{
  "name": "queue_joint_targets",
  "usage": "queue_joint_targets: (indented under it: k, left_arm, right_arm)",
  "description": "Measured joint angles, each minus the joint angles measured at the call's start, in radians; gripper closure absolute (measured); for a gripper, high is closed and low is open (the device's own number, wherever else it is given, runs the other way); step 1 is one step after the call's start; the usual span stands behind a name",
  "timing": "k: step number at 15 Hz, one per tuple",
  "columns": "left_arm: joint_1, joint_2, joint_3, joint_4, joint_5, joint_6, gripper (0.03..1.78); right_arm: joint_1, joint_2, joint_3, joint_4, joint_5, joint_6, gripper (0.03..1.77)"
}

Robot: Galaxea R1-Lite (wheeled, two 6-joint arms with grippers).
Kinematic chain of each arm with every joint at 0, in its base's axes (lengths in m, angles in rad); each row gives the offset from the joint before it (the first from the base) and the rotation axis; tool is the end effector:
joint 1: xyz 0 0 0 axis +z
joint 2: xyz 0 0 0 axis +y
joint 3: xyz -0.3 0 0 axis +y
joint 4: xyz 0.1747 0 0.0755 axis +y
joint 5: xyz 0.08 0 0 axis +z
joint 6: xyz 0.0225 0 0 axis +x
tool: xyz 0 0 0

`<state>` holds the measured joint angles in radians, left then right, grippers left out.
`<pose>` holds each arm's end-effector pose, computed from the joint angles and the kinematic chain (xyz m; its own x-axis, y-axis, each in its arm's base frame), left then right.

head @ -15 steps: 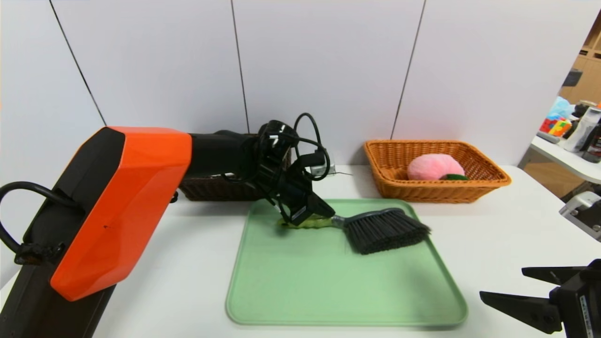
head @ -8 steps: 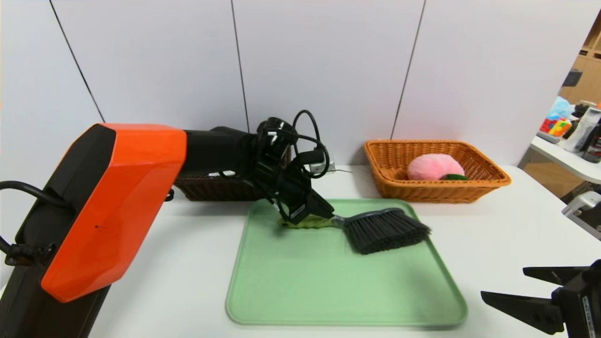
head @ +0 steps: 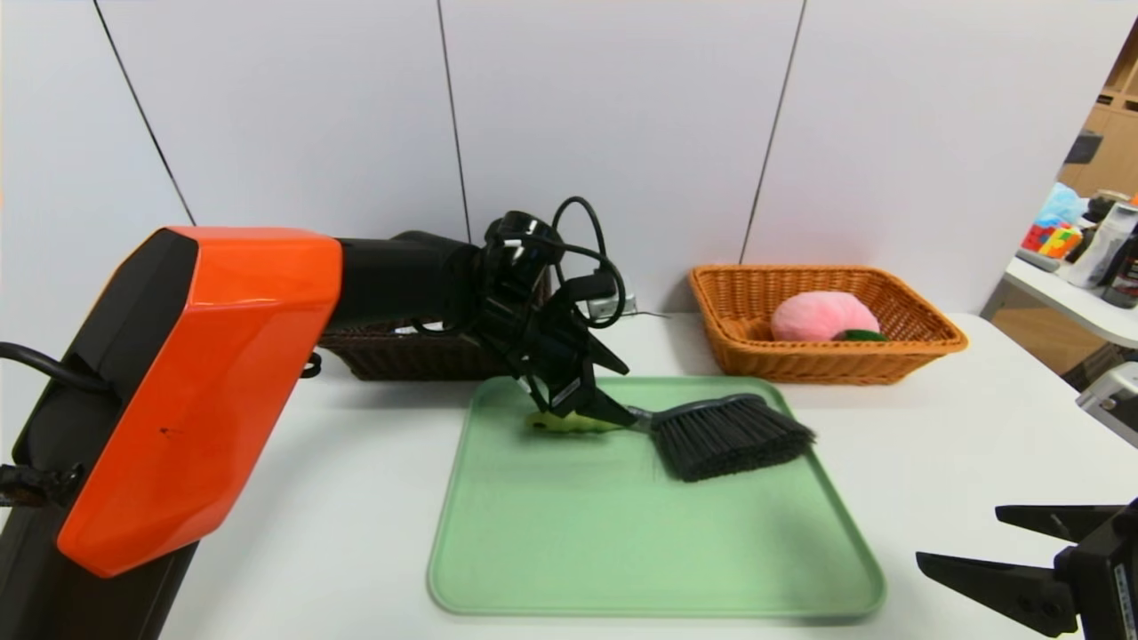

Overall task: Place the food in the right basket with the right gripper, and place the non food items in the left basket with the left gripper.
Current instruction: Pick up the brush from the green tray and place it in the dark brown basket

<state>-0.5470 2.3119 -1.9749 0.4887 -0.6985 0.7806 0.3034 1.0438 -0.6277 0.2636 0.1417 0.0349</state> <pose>0.3839 -0.2507 0.1633 0.1090 -0.8193 -0.5629 0.9894 0.0345 0.1413 0.1126 0.0386 0.1935 0.6926 0.3648 -0.6223 -0.3794 0.9179 0.1159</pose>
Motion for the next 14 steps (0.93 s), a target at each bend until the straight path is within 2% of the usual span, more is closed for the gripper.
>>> queue_joint_targets:
  k: [5,8,14]
  left_arm:
    - [-0.017,-0.008,-0.001,0.008,0.087,-0.006,0.37]
    - [-0.041,-0.009,-0.001,0.013,0.167,-0.005,0.29]
    - [-0.058,0.003,-0.001,0.084,0.210,-0.012,0.19]
  right_arm:
    - [0.000,-0.002,0.001,0.000,0.001,0.000,0.10]
    - [0.000,-0.003,0.005,0.000,0.001,0.000,0.10]
    - [0.000,-0.010,0.009,0.000,0.023,0.000,0.10]
